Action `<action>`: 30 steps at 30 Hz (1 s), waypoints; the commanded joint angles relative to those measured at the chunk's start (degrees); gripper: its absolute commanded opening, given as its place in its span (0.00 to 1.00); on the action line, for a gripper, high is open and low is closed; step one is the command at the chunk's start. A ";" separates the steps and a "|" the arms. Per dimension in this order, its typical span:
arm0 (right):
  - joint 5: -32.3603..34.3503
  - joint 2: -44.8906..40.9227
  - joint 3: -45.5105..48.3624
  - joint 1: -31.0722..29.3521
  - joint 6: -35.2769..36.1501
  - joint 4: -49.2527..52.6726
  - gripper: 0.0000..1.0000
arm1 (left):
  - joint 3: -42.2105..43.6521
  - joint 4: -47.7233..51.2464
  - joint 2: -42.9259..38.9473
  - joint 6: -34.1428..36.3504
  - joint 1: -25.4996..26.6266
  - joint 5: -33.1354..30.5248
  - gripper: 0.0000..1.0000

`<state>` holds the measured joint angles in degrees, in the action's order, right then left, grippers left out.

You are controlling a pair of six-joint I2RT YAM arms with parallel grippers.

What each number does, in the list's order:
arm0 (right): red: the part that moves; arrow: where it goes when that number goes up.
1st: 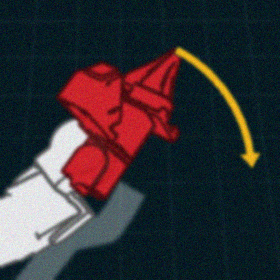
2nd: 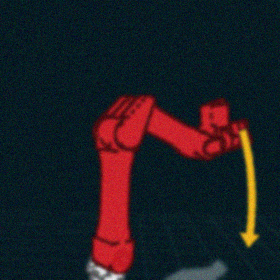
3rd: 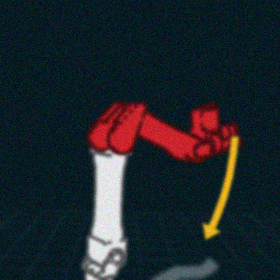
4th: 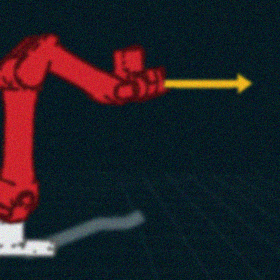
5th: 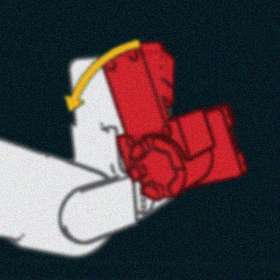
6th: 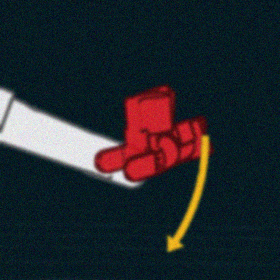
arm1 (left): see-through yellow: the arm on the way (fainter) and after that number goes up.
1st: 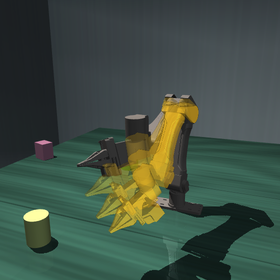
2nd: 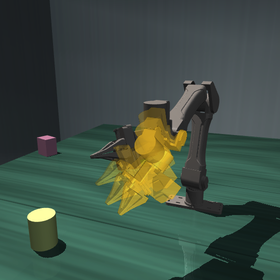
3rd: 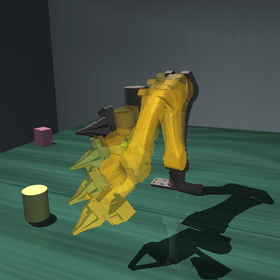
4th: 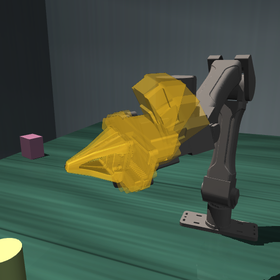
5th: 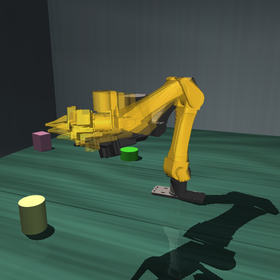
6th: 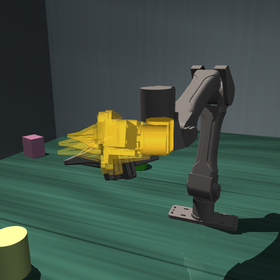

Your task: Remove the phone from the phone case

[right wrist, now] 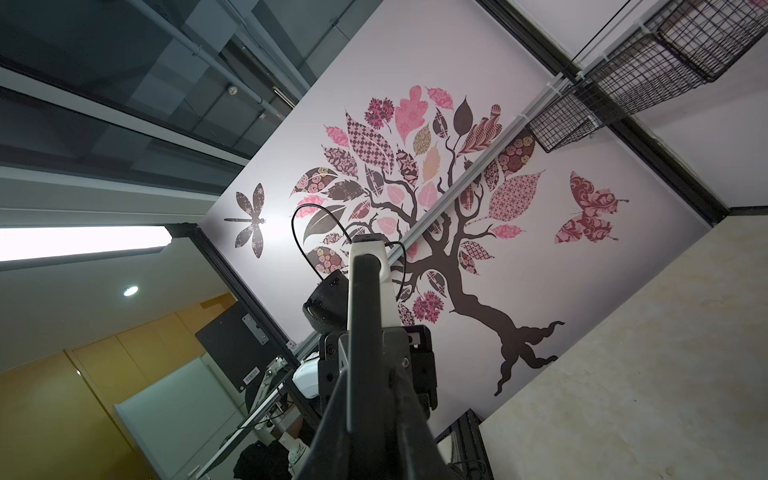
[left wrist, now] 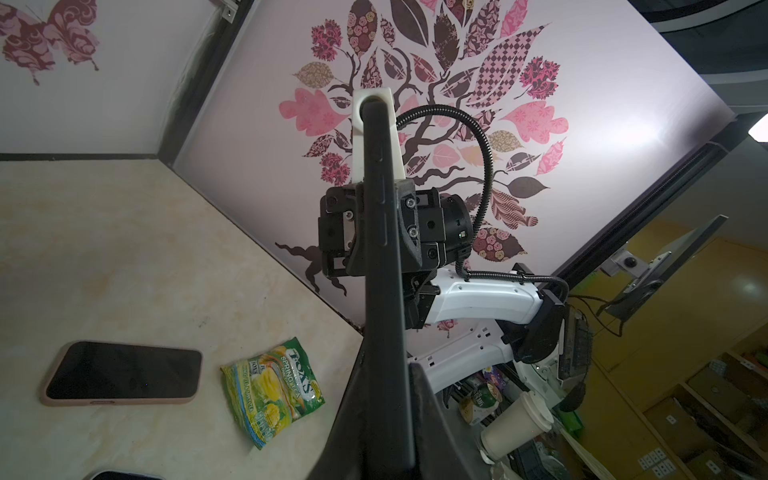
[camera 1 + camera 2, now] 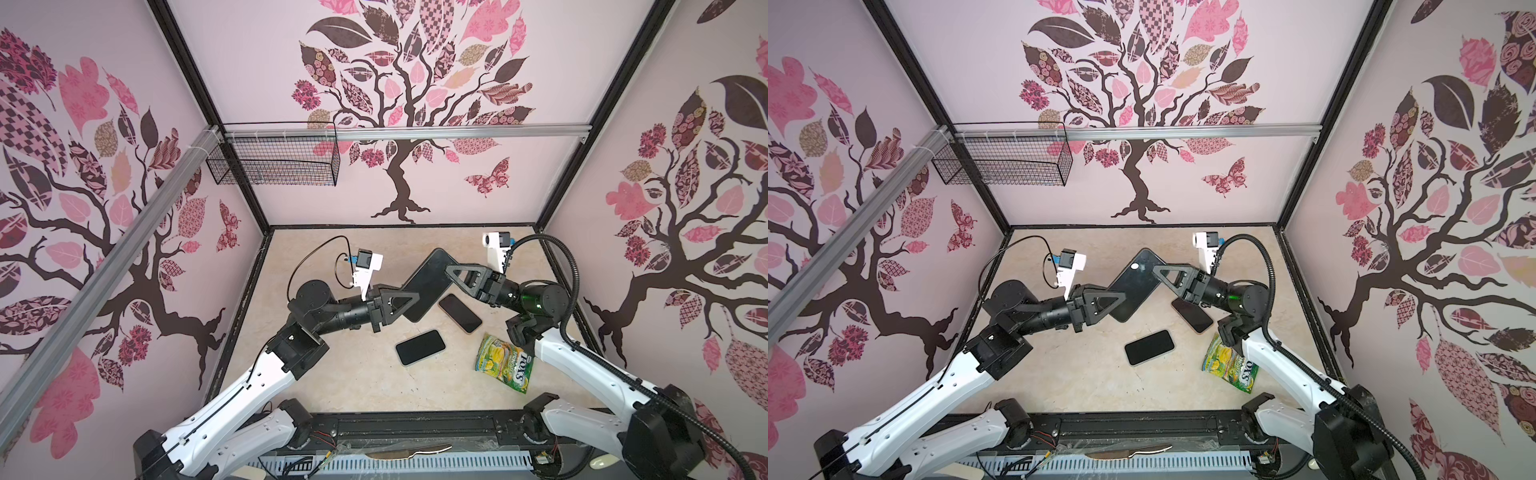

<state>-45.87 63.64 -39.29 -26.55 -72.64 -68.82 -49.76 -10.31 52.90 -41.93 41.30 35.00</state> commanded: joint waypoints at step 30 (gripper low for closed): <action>0.87 -11.31 -15.19 0.77 47.07 58.16 0.65 | -1.87 21.41 -9.13 31.27 -4.97 0.10 0.00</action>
<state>-40.40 51.40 -51.55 -26.33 -29.52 -15.29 -50.54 11.51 45.17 -17.28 39.29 31.75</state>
